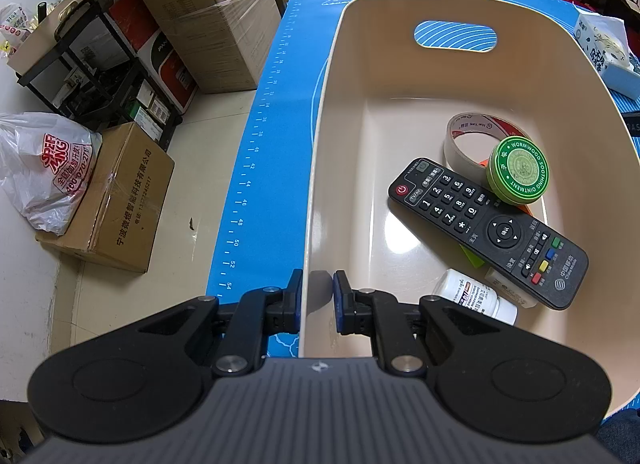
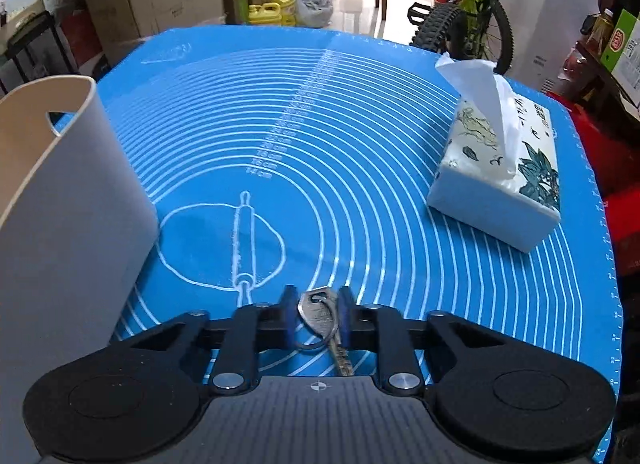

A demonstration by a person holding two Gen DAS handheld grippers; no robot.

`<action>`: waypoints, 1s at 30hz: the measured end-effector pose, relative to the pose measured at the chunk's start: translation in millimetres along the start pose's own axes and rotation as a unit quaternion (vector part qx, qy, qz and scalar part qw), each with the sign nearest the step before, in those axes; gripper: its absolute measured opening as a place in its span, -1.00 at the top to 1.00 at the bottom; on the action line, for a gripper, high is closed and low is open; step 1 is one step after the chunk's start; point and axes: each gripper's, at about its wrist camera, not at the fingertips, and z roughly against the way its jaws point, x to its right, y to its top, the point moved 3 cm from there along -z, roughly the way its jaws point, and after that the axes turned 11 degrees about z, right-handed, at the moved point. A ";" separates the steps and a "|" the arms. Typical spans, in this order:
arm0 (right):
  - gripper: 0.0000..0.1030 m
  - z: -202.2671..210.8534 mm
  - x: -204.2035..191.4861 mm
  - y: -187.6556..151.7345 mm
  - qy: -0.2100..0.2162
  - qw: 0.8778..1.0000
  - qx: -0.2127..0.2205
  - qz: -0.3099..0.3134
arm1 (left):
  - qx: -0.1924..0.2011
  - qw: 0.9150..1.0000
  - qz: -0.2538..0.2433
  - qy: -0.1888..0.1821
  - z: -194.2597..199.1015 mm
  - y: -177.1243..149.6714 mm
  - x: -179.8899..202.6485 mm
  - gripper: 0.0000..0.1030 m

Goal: Organize rigid objects
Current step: 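Move the right gripper to the keys and grasp them, then carry the keys into the basket and open the right gripper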

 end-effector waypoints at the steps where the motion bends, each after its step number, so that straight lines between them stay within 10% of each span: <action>1: 0.63 2.9 -1.1 0.5 0.002 1.000 0.007 0.005 | 0.000 1.000 0.000 0.000 0.0 0.0 0.2 0.69; 30: 0.74 73.9 25.4 24.8 0.033 0.995 0.092 -0.031 | 0.000 1.000 0.000 0.000 -0.5 0.1 0.8 0.69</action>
